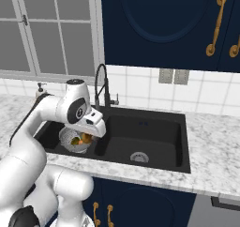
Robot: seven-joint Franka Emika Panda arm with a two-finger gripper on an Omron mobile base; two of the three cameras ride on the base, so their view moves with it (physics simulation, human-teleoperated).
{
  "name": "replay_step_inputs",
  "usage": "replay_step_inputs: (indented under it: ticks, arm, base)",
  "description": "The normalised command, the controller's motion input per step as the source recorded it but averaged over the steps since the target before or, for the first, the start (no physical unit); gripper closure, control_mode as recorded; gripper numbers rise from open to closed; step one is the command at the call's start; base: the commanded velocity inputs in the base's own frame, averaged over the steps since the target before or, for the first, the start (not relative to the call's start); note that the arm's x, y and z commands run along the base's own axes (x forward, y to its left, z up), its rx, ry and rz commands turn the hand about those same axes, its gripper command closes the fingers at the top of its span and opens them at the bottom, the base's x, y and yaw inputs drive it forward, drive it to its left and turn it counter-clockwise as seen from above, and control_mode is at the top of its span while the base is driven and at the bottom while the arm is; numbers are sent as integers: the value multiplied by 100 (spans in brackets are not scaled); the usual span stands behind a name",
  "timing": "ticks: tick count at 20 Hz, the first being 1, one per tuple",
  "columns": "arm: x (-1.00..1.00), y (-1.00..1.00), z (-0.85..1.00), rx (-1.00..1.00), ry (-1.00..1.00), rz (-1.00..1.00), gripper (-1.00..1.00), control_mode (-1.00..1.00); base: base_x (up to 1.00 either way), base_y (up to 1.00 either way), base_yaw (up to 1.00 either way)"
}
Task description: Put the colander in the sink, put the pear, kiwi, tangerine in the colander, and turn on the sink faucet and pour water over the colander.
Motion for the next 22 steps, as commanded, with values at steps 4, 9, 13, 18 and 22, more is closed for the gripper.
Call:
replay_step_inputs:
  ticks: [4, 9, 13, 18, 22]
  arm:
    - [31, 99, 0, 0, 0, 18, 100, -100]
    - [66, 90, -3, 0, 1, 3, 100, -100]
    - [75, 70, -18, 0, 2, 0, 100, -100]
    - [76, 54, -44, 0, 5, 0, 100, -100]
    - [52, 23, -51, 0, 6, 0, 100, -100]
  base:
    - [0, 0, 0]
    - [0, 0, 0]
    - [0, 0, 0]
    - [0, 0, 0]
    - [0, 0, 0]
